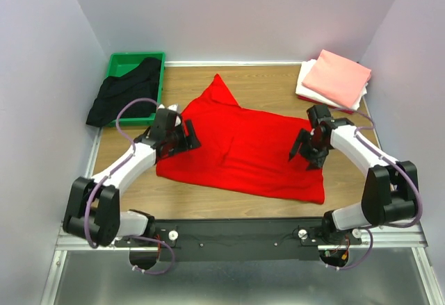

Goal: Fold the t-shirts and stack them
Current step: Fold the tshirt

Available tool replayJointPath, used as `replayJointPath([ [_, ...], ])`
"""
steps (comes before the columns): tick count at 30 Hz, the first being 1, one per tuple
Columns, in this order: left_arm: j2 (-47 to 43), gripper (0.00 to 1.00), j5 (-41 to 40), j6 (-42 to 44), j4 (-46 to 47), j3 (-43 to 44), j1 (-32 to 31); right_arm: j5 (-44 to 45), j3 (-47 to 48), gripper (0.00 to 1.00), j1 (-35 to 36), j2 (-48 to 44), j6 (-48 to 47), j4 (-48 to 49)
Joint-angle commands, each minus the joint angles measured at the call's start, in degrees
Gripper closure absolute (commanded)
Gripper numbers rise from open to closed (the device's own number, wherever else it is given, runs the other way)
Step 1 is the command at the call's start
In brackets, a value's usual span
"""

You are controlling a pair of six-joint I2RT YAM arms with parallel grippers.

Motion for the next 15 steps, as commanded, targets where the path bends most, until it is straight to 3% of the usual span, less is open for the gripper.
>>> replayJointPath([
  [1,7.16,0.22,0.23,4.77,3.28,6.94,-0.15,3.28,6.93,0.23,0.04,2.68,-5.01,1.80],
  [9,24.31,0.22,2.34,10.04,10.14,14.25,-0.06,4.42,3.60,0.23,0.04,8.22,-5.54,9.98],
  [15,28.55,0.22,2.52,11.80,9.97,13.55,-0.06,14.16,0.27,0.23,-0.04,11.73,-5.19,11.48],
])
